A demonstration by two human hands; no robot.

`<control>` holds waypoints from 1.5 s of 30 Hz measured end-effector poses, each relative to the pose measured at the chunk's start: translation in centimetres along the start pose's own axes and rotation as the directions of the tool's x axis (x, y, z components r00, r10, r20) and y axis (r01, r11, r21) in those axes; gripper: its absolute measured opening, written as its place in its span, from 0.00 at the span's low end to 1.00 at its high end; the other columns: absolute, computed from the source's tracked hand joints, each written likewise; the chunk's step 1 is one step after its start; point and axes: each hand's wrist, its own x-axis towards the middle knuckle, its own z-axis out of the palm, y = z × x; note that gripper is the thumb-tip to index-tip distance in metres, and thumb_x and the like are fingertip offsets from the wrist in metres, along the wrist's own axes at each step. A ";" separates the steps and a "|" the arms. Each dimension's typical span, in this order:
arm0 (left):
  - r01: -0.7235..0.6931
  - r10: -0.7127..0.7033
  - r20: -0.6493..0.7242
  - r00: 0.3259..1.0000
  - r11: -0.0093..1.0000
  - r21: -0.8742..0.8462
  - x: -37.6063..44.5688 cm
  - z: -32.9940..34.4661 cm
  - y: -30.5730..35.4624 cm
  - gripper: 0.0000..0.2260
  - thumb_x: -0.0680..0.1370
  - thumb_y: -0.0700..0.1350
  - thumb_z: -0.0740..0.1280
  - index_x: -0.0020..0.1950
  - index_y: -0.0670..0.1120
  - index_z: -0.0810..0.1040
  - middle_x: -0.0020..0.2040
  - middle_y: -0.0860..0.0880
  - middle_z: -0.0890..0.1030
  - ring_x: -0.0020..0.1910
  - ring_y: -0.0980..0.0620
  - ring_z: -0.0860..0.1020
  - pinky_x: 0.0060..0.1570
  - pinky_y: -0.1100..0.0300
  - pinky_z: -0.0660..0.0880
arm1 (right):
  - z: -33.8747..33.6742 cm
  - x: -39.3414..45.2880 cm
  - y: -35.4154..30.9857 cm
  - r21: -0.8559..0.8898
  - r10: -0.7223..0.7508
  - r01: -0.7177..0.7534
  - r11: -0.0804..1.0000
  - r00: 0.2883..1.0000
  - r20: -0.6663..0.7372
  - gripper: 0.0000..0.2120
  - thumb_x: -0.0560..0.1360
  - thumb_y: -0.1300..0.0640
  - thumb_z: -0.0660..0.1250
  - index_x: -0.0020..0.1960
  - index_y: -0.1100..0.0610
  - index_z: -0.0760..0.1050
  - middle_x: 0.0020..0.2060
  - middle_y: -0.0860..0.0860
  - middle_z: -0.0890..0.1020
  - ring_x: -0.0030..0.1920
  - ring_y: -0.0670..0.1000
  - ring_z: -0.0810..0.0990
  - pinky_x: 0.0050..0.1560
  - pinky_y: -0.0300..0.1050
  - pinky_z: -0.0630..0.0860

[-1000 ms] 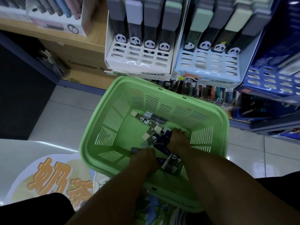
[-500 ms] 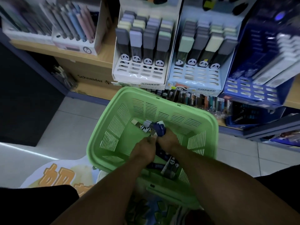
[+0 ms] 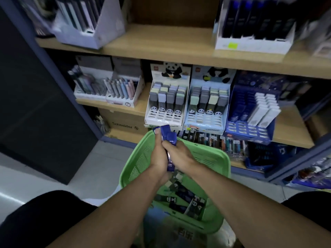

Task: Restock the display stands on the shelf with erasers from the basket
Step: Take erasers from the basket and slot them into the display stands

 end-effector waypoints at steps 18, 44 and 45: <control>-0.034 -0.062 0.266 0.962 0.939 0.343 -3.0 5.0 6.0 0.16 0.77 0.57 0.69 0.53 0.46 0.85 0.43 0.47 0.86 0.37 0.50 0.84 0.38 0.58 0.77 | -9.5 -3.0 -5.9 -0.155 -0.245 0.243 0.958 0.969 0.004 0.21 0.78 0.47 0.69 0.30 0.52 0.69 0.21 0.43 0.68 0.24 0.45 0.66 0.28 0.41 0.61; 0.195 -0.248 0.196 0.949 0.946 0.257 2.0 9.3 2.0 0.14 0.72 0.54 0.75 0.49 0.46 0.83 0.36 0.47 0.82 0.30 0.50 0.78 0.32 0.58 0.76 | -20.8 0.8 -3.2 0.005 -0.077 0.089 0.996 0.880 -0.468 0.21 0.82 0.42 0.59 0.48 0.56 0.83 0.22 0.49 0.64 0.30 0.56 0.68 0.43 0.53 0.71; 0.205 -0.263 0.206 0.943 0.943 0.264 1.9 9.4 1.8 0.14 0.72 0.54 0.75 0.49 0.45 0.83 0.36 0.47 0.82 0.30 0.50 0.79 0.32 0.58 0.76 | -21.6 0.7 -2.8 -0.062 -0.116 0.099 0.993 0.872 -0.476 0.22 0.81 0.43 0.63 0.44 0.62 0.79 0.22 0.50 0.64 0.28 0.57 0.65 0.40 0.54 0.71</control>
